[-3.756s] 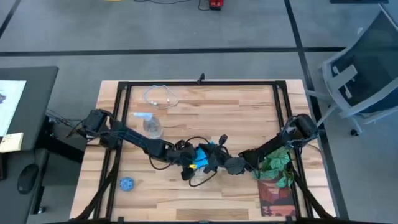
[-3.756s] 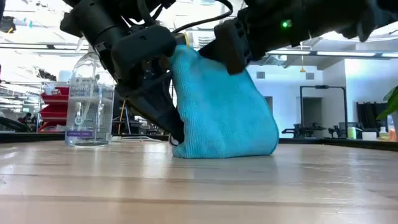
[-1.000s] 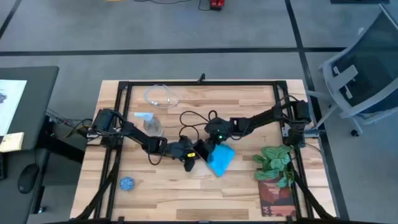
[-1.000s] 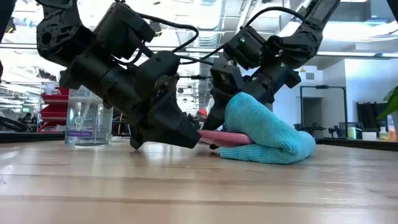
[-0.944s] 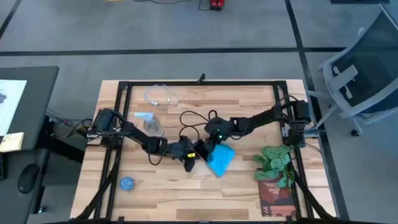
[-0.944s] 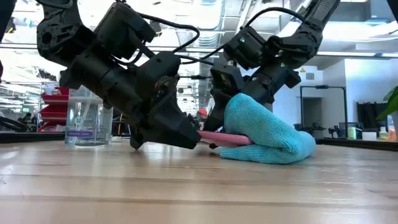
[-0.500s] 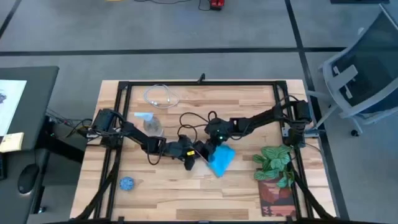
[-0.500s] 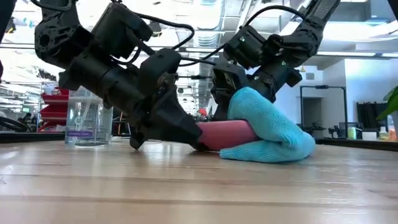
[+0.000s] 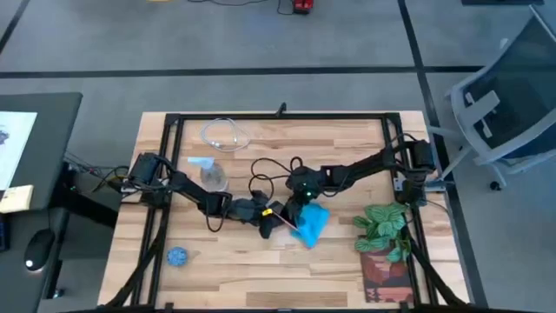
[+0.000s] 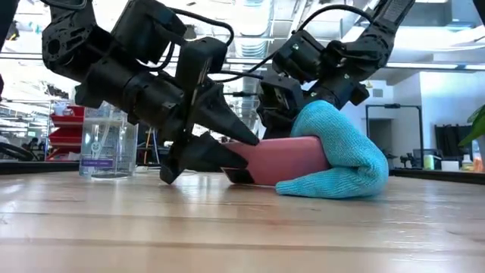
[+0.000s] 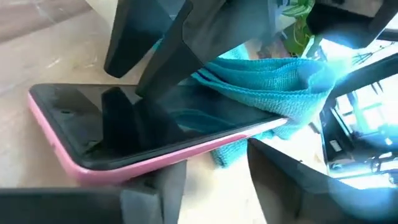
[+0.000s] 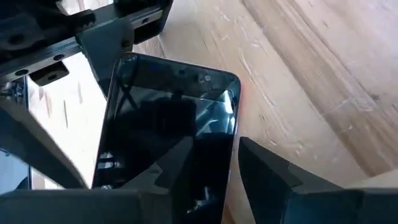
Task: Apply microfiber cloth
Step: Wipe the front of the cellphone with a microfiber cloth
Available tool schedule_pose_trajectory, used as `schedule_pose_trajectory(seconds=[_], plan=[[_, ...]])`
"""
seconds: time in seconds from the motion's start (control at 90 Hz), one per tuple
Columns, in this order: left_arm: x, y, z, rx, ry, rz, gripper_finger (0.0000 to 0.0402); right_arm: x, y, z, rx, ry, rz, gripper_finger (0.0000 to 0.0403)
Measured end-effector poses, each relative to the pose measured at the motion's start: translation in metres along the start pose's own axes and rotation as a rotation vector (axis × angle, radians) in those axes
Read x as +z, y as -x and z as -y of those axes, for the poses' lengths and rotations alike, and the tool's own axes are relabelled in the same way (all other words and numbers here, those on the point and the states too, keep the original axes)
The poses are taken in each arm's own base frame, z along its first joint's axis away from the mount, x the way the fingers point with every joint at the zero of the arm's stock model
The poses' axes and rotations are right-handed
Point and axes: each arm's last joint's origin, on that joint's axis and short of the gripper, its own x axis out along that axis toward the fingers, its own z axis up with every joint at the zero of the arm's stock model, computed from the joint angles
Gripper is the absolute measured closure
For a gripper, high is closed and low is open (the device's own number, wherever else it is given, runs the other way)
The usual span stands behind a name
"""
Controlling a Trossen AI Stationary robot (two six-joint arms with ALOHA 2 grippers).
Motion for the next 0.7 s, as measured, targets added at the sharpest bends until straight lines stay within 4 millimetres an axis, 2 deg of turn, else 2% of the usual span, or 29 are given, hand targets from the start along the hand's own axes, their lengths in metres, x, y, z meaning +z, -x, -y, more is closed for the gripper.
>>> schedule_pose_trajectory(seconds=[0.7], plan=[[-0.041,0.012,0.021,0.042,0.204,0.043,0.0237,-0.007,-0.002,-0.003,-0.07,0.041,0.008,0.0287]])
